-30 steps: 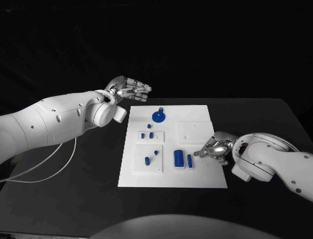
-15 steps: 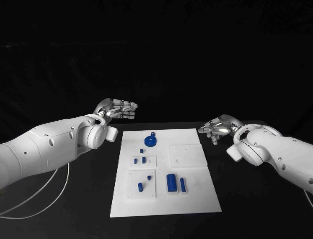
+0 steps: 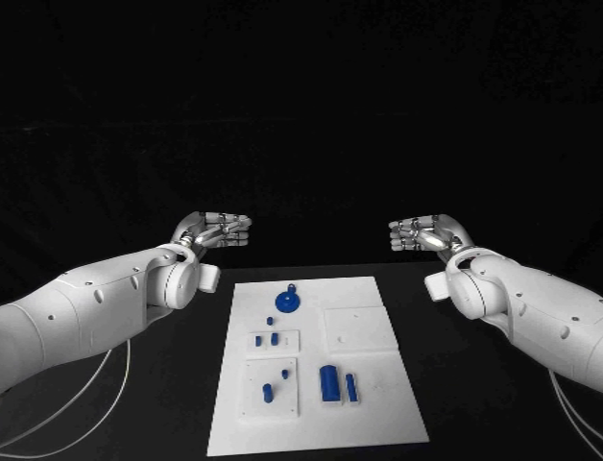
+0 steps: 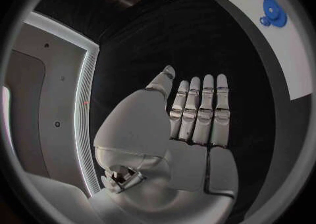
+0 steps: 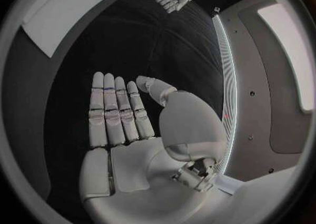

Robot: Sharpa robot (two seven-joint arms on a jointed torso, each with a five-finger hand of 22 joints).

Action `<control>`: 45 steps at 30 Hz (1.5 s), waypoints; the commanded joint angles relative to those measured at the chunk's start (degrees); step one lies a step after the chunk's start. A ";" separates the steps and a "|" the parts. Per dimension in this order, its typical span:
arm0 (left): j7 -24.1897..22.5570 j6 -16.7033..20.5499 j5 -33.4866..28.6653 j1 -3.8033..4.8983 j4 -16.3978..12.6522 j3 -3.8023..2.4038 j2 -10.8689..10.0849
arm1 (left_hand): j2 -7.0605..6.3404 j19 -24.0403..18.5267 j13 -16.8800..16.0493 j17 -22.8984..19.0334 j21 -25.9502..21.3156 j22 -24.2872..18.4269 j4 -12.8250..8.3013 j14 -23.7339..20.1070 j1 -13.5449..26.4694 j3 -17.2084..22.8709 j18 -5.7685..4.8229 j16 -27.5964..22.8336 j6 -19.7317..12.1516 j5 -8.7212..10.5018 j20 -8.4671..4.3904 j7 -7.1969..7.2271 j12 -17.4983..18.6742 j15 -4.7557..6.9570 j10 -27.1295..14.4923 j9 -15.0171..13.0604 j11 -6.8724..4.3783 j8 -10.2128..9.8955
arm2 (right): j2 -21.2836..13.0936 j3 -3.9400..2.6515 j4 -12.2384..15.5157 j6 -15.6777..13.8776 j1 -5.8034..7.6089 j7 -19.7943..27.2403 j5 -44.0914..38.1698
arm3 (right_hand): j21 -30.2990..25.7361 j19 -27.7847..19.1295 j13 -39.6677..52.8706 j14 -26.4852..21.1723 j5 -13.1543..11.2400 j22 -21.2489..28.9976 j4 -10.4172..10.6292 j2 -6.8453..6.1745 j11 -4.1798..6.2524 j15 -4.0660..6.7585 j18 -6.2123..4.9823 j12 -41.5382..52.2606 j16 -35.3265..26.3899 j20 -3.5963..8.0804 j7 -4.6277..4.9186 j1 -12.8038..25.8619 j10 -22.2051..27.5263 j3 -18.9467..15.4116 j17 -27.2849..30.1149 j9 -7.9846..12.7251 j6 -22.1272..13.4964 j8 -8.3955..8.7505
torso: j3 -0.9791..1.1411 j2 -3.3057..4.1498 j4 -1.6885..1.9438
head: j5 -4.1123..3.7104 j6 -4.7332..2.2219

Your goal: Assemble the parts on the task board

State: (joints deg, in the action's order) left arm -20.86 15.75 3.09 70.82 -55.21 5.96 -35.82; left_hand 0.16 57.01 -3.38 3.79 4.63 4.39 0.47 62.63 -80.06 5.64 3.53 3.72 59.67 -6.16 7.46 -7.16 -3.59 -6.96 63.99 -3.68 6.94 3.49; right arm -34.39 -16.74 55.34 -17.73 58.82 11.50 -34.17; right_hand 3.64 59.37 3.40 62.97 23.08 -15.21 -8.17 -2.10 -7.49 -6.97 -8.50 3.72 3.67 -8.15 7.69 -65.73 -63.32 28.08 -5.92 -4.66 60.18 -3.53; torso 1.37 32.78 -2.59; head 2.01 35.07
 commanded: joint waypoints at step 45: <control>-8.93 28.37 -3.09 -10.66 -34.75 -5.96 -8.87 | -0.16 -57.01 3.38 -3.79 -4.63 -4.39 -0.47 -62.63 80.06 -5.64 -3.53 -3.72 -59.67 6.16 -7.46 7.16 3.59 6.96 -63.99 3.68 -6.94 -3.49 | -10.30 16.74 34.61 -26.38 1.34 18.29 34.17 | -3.64 -59.37 -3.40 -62.97 -23.08 15.21 8.17 2.10 7.49 6.97 8.50 -3.72 -3.67 8.15 -7.69 65.73 63.32 -28.08 5.92 4.66 -60.18 3.53 | -1.37 -1.60 2.59 | -2.01 -0.69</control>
State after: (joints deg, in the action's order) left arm -28.35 42.97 0.11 60.17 -89.78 0.07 -44.72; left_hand 0.03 0.21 -0.06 0.05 0.20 0.05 0.05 0.20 -0.42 0.29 0.43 0.40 0.29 -0.27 -0.01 0.01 -0.27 0.00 0.30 -0.06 0.00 0.39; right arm -44.67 0.02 89.84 -43.37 60.14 28.25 -0.75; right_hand 0.20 0.30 0.06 0.27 0.21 -0.05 -0.01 0.00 0.01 -0.02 -0.80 0.20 0.32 -0.01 -0.02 -0.32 -0.21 0.26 -0.06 -0.05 0.22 -0.21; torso -0.01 31.18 0.00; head 0.00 34.37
